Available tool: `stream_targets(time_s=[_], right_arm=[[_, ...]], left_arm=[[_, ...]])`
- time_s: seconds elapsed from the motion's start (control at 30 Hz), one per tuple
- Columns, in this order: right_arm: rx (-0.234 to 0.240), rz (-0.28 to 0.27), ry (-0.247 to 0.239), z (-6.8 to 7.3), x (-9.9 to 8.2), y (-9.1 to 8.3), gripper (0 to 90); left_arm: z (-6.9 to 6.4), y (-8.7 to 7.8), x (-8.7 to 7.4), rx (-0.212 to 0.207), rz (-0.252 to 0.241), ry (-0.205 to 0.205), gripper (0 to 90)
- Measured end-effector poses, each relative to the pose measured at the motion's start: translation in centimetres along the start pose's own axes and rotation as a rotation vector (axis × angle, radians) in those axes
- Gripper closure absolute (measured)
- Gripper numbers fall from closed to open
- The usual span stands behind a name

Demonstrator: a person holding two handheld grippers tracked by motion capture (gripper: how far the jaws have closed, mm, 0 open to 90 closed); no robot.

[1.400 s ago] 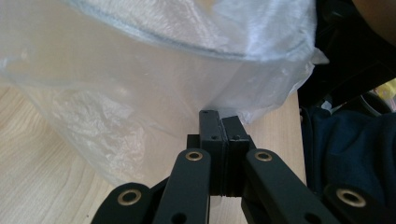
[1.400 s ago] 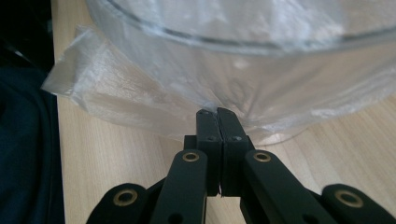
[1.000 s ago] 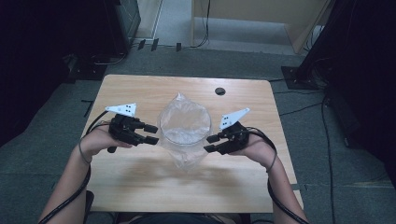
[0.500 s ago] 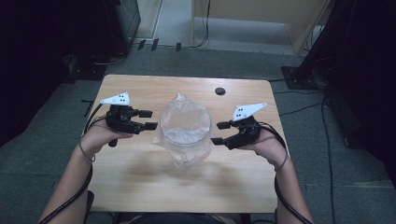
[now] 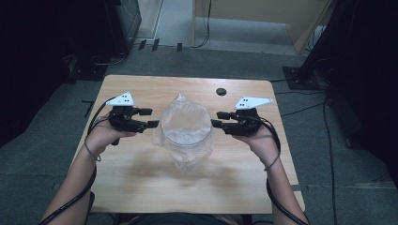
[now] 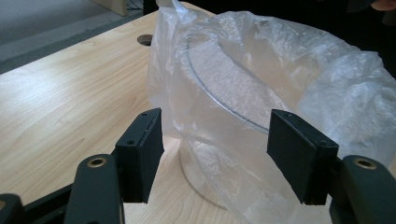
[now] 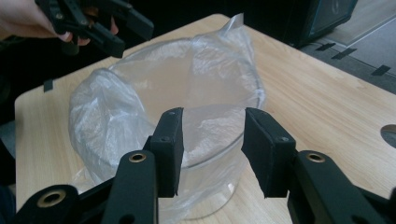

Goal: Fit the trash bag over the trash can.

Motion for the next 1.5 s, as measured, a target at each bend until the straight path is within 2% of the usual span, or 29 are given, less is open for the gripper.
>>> stream_targets(time_s=[0.03, 0.2, 0.23, 0.27, 0.4, 0.43, 0.47, 0.57, 0.6, 0.63, 0.67, 0.7, 0.87, 0.9, 0.97, 1.03, 1.13, 1.17, 1.2, 1.23, 1.27, 1.4, 1.47, 1.5], right_arm=[[0.012, 0.035, -0.016, 0.2, 0.0, 0.6, 57.9], [0.028, 0.044, -0.026, 0.5, 0.1, 1.6, 49.0], [0.032, 0.066, -0.041, 0.6, 0.3, 2.0, 43.9], [0.032, 0.066, -0.041, 0.6, 0.3, 2.0, 43.9], [0.032, 0.135, -0.092, 0.9, 1.2, 2.7, 37.1], [0.025, 0.168, -0.101, 1.1, 1.8, 3.1, 35.4], [0.025, 0.168, -0.101, 1.1, 1.8, 3.1, 35.4], [0.031, 0.192, -0.125, 1.5, 2.5, 3.8, 40.8], [0.035, 0.199, -0.129, 1.7, 2.7, 4.0, 46.6], [0.045, 0.194, -0.121, 1.9, 3.0, 4.4, 56.3], [0.045, 0.194, -0.121, 1.9, 3.0, 4.4, 56.3], [0.064, 0.194, -0.109, 2.2, 3.2, 4.8, 65.7], [0.087, 0.231, -0.116, 2.9, 3.3, 6.0, 73.7], [0.113, 0.252, -0.129, 3.5, 3.2, 6.6, 75.3], [0.128, 0.264, -0.134, 3.8, 3.2, 6.9, 76.0], [0.161, 0.306, -0.144, 4.7, 2.7, 7.7, 77.4], [0.182, 0.338, -0.152, 5.1, 2.4, 8.3, 77.5], [0.204, 0.366, -0.158, 5.4, 2.1, 8.7, 75.9], [0.204, 0.366, -0.158, 5.4, 2.1, 8.7, 75.9], [0.23, 0.388, -0.164, 5.7, 1.8, 9.0, 74.0], [0.23, 0.388, -0.164, 5.7, 1.8, 9.0, 74.0], [0.248, 0.463, -0.187, 5.8, 1.0, 10.0, 68.9], [0.248, 0.48, -0.188, 5.9, 0.8, 10.1, 67.2], [0.227, 0.505, -0.205, 5.6, 0.6, 10.5, 58.7]], left_arm=[[-0.2, 0.2, -0.1, -0.006, 0.013, 0.006, 34.8], [-0.2, 0.2, -0.1, -0.007, 0.006, 0.002, 34.7], [-0.1, 0.1, 0.0, -0.003, 0.001, 0.002, 34.5], [-0.1, 0.1, 0.0, -0.003, 0.001, 0.002, 34.4], [-0.1, -0.1, 0.2, 0.005, -0.012, -0.005, 34.3], [-0.1, -0.1, 0.2, 0.003, -0.01, -0.004, 34.2], [-0.1, -0.1, 0.2, 0.003, -0.01, -0.004, 34.1], [-0.2, 0.0, 0.2, 0.003, -0.006, -0.001, 34.1], [-0.2, 0.1, 0.2, 0.002, -0.007, -0.004, 34.1], [-0.3, 0.1, 0.2, 0.001, -0.006, -0.005, 34.1], [-0.3, 0.1, 0.2, 0.001, -0.007, -0.005, 34.1], [-0.4, 0.2, 0.2, 0.0, -0.004, -0.003, 34.1], [-0.4, 0.3, 0.1, -0.003, 0.001, 0.001, 34.0], [-0.4, 0.3, 0.1, -0.002, 0.001, -0.004, 34.1], [-0.4, 0.3, 0.1, -0.002, 0.001, -0.004, 34.1], [-0.4, 0.3, 0.1, -0.002, 0.003, -0.002, 34.1], [-0.4, 0.3, 0.1, -0.001, 0.004, -0.001, 34.1], [-0.4, 0.3, 0.1, 0.0, 0.004, 0.0, 34.1], [-0.4, 0.3, 0.1, 0.0, 0.004, 0.0, 34.1], [-0.4, 0.3, 0.1, 0.001, 0.006, 0.002, 34.1], [-0.4, 0.3, 0.1, 0.001, 0.006, 0.002, 34.1], [-0.4, 0.3, 0.1, 0.001, 0.007, 0.001, 34.1], [-0.4, 0.3, 0.1, -0.001, 0.006, -0.001, 34.1], [-0.4, 0.3, 0.1, -0.002, 0.007, 0.001, 34.0]])
Point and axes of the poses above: each handheld gripper's, and its own axes: y roughly forward along the jaws, x roughly out of its top, z roughly to its left, the point moved 5 cm from there along y, roughly forward along the jaws, and after that the axes turned 5 degrees about x, right-handed, at the moved point
